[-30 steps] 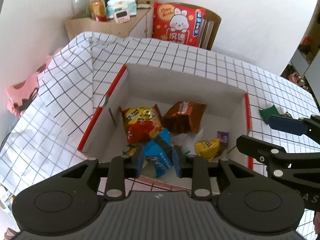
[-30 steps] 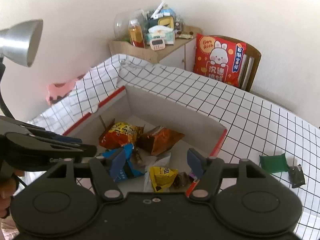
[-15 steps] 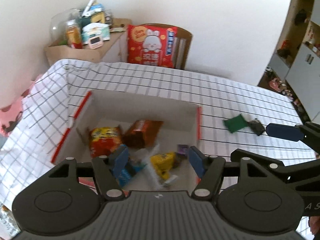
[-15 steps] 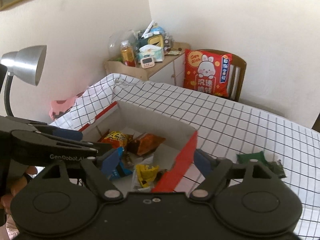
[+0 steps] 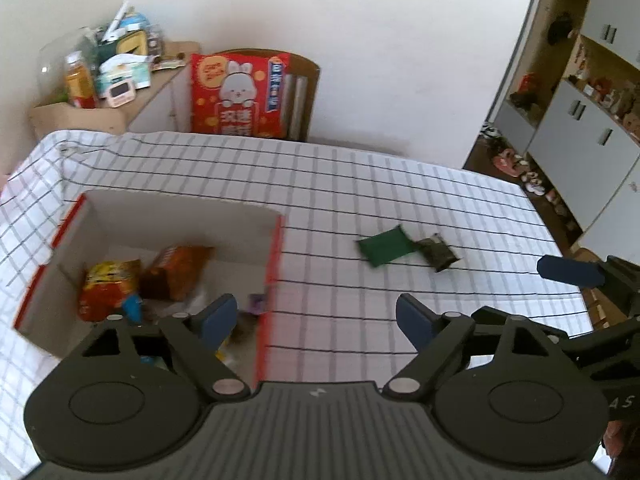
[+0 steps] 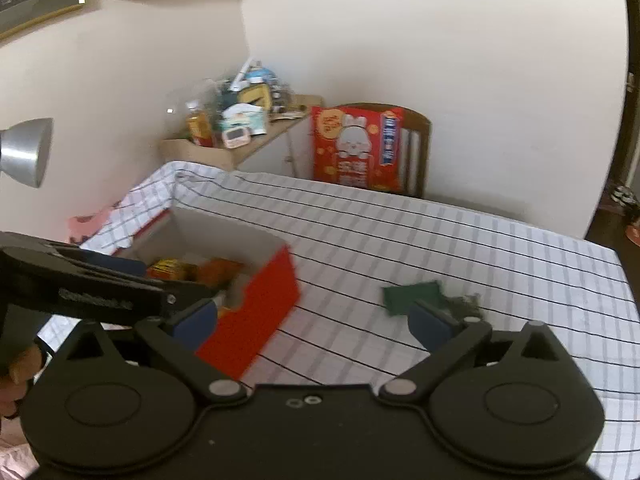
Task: Organize snacks
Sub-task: 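Move both tools back toward the green bar and dark wrapped snack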
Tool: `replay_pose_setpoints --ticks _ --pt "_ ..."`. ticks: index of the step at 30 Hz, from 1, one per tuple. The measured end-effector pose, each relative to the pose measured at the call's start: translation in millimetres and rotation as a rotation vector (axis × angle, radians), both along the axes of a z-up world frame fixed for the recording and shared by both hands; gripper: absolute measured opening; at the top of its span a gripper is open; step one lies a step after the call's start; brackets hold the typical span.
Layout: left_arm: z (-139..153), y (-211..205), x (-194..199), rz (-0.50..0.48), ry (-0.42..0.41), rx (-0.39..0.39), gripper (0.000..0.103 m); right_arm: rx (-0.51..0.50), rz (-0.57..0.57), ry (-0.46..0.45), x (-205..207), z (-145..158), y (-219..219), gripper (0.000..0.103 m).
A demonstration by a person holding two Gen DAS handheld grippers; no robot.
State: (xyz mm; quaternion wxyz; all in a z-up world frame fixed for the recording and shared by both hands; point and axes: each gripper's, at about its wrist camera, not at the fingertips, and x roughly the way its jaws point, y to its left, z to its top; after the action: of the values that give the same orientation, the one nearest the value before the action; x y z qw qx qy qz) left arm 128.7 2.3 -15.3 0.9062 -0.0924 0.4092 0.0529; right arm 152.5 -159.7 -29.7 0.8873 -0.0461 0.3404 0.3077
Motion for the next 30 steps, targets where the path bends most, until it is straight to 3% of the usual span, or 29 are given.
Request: replay_pose_setpoints --ticks 2,4,16,30 --pt "-1.9 -11.8 8.4 -0.007 -0.007 -0.003 0.099 -0.014 -0.018 0.000 6.7 -3.4 -14.4 0.102" --pt "-4.7 -22.7 18.6 -0.020 -0.013 -0.019 0.103 -0.025 -0.033 0.004 14.3 -7.4 -28.5 0.102" --pt "-38.1 -62.1 101.0 -0.069 0.079 0.007 0.103 -0.096 -0.041 0.054 70.5 -40.6 -82.1 0.102" --pt "-85.4 -84.9 185.7 -0.208 0.160 0.094 0.103 -0.101 -0.048 0.146 139.8 -78.7 -89.8 0.099"
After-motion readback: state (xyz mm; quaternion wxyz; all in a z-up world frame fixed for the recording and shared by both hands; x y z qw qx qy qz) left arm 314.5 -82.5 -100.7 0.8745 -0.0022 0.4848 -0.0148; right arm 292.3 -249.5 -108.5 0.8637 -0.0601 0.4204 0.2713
